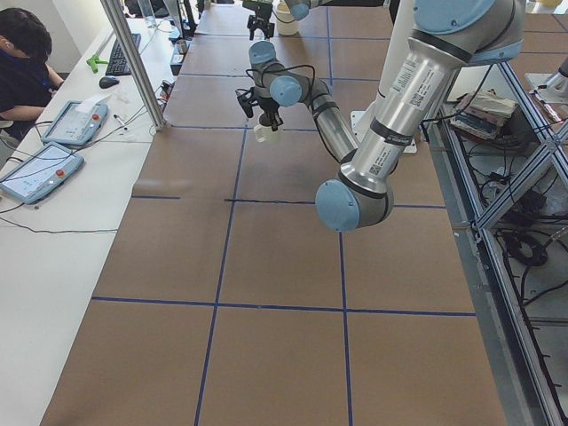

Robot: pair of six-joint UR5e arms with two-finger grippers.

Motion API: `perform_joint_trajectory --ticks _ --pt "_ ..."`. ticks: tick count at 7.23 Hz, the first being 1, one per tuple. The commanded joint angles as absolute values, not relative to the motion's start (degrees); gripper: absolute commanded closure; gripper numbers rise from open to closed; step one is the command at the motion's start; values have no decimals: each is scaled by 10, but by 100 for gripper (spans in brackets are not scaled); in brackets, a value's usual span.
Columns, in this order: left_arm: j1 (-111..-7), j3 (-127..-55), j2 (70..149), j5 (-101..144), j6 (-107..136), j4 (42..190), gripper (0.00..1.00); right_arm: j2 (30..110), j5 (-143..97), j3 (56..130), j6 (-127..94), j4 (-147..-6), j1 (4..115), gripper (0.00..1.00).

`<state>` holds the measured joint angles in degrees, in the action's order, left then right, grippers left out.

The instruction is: Left arm hands cup to right arm to dump lemon

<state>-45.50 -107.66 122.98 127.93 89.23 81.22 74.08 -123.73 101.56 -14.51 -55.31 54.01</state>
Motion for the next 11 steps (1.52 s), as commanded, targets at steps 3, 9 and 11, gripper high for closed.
perform_joint_trajectory --ticks 3,9,11 --pt "-446 -1026 1306 1280 957 815 100 668 -1023 1018 -203 -387 347 0" --pt "-419 -1029 1342 1280 1070 838 100 646 -841 1019 -227 -346 234 0" --pt "-419 -1031 1346 1280 1078 838 100 646 -841 1020 -273 -346 234 0"
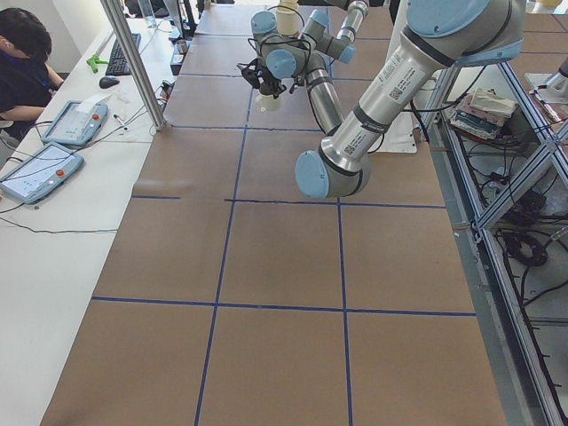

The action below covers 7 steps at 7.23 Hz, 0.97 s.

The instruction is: Left arm hands cup to right arm to dump lemon

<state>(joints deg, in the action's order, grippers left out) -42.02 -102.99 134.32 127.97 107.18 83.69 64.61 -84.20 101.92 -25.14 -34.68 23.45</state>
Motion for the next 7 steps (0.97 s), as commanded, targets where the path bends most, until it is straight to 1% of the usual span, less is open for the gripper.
perform_joint_trajectory --ticks 1,7 --pt "-417 -1034 1347 1280 1078 838 100 646 -840 1020 -273 -346 234 0" --pt "-383 -1038 1352 1281 1096 867 100 646 -814 1020 -265 -348 225 0"
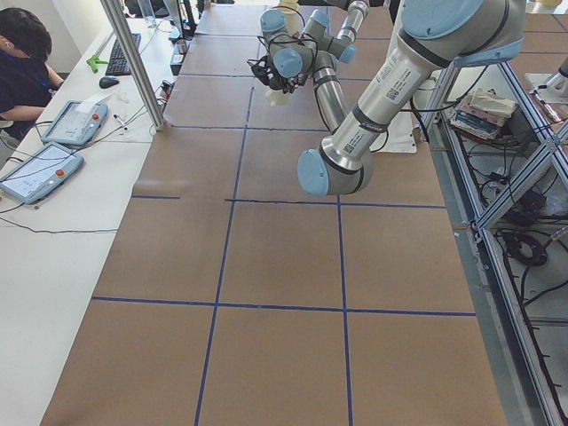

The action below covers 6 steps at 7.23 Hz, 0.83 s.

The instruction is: Left arm hands cup to right arm to dump lemon

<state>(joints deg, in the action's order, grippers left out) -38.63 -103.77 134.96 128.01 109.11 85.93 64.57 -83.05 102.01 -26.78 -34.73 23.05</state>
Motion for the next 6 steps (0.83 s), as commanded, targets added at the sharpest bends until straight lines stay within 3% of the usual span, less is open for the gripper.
perform_joint_trajectory --ticks 1,6 --pt "-380 -1038 1353 1280 1099 871 100 646 -810 1020 -265 -348 223 0" --pt "-380 -1042 1355 1283 1104 872 100 647 -809 1019 -258 -348 223 0"
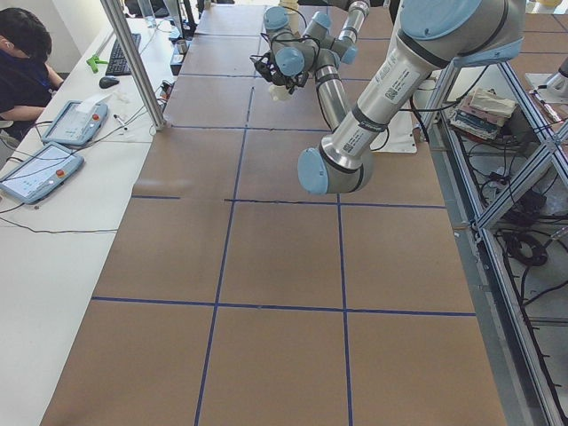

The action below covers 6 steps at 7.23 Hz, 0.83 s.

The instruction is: Left arm hands cup to right arm to dump lemon

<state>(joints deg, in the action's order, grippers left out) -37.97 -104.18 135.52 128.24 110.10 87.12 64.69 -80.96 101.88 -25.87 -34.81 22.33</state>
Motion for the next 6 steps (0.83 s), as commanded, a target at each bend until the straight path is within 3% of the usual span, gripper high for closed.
perform_joint_trajectory --ticks 1,2,3,4,6 --pt "-380 -1044 1355 1284 1104 875 98 648 -809 1019 -257 -348 223 5" --pt "-380 -1045 1354 1284 1103 875 90 647 -810 1020 -252 -348 224 34" --pt "-380 -1045 1354 1285 1093 881 69 647 -811 1020 -252 -348 224 59" --pt "-381 -1048 1352 1285 1072 895 1 648 -811 1019 -252 -348 224 65" --pt "-416 -1069 1345 1300 1055 890 0 652 -811 1018 -252 -348 224 65"
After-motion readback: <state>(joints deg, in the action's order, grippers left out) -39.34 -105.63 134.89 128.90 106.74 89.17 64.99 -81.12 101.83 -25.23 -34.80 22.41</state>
